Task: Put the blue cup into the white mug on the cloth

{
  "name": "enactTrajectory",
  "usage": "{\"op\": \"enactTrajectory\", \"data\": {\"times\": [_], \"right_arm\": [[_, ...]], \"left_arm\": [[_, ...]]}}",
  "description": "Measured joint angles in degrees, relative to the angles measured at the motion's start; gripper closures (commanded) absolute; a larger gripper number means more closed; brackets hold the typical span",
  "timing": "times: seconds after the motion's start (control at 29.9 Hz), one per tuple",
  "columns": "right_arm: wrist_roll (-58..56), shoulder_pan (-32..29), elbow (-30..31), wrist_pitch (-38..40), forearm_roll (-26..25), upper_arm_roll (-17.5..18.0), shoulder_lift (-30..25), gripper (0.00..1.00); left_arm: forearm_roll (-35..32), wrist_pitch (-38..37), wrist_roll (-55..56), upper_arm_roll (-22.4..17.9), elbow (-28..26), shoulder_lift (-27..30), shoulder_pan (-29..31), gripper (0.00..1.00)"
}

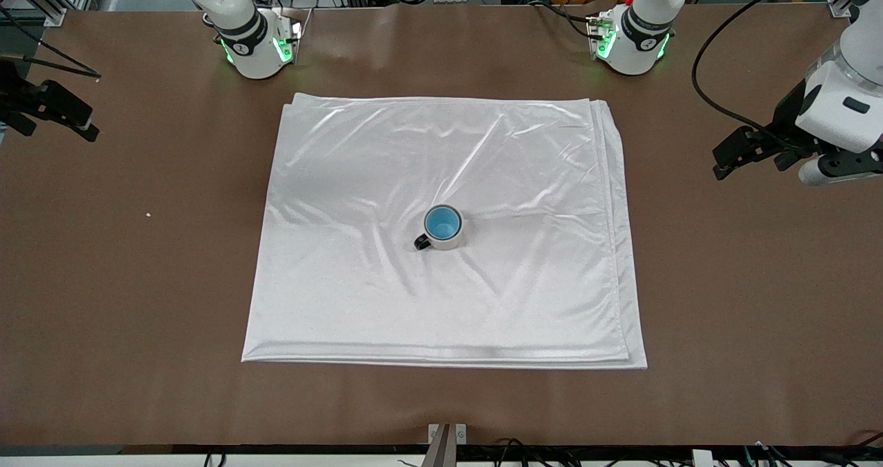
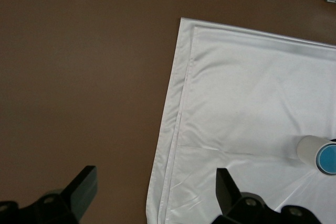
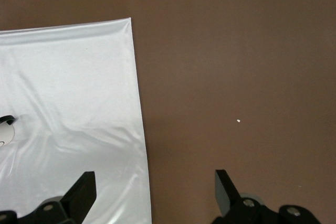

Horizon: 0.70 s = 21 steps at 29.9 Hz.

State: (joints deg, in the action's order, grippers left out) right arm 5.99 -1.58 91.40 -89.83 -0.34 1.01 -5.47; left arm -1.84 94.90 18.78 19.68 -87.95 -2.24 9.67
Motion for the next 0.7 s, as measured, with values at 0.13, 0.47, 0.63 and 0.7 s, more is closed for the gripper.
{"op": "enactTrajectory", "data": {"times": [0.13,0.47,0.63,0.7], "right_arm": [[0.0,0.2,0.0,-0.3,0.0,0.0,0.5,0.0],[0.0,0.7,0.1,-0.2,0.0,-0.1,0.7,0.0],[0.0,0.7,0.3,-0.2,0.0,-0.1,0.7,0.0],[0.0,0.7,0.4,-0.2,0.0,-0.1,0.7,0.0]], "left_arm": [[0.0,0.2,0.0,0.0,-0.2,0.0,0.3,0.0],[0.0,0.4,-0.6,0.0,-0.7,0.0,2.0,0.0],[0.0,0.4,-0.9,0.0,-0.8,-0.1,2.1,0.0],[0.0,0.6,-0.9,0.0,-1.0,-0.2,2.0,0.0]]}}
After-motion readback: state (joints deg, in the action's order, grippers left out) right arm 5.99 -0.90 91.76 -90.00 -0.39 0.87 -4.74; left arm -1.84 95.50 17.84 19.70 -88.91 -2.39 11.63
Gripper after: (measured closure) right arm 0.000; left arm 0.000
